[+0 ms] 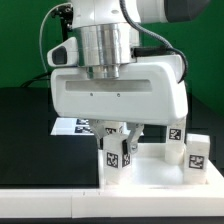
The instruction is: Assemble square table
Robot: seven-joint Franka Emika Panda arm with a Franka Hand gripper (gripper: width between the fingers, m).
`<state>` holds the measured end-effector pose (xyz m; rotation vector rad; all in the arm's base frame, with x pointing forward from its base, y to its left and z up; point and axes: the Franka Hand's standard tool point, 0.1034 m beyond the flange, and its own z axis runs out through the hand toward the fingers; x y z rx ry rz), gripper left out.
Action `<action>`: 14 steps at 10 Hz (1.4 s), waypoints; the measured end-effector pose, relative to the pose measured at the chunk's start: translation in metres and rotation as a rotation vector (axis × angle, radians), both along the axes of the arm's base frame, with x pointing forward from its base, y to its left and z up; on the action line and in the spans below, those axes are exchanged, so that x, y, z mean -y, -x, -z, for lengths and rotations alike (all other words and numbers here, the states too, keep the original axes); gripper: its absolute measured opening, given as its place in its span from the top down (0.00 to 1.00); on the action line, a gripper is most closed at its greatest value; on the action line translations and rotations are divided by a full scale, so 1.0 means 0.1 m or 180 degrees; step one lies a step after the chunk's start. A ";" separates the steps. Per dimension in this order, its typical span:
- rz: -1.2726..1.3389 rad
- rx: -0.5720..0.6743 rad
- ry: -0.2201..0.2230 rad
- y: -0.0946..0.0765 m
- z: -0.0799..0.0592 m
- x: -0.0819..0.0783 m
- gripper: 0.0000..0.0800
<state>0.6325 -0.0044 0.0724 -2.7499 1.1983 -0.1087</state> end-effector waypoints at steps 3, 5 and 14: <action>0.1530 -0.0147 -0.0150 0.00 -0.01 -0.02 0.64; 0.2918 -0.0238 -0.0377 -0.01 0.00 -0.02 0.64; 0.2190 -0.0260 -0.0327 -0.01 -0.03 -0.10 0.22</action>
Offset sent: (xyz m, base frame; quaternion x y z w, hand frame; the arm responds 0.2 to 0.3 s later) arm 0.0023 -0.0039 0.0029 0.0227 0.0525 0.4596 0.8863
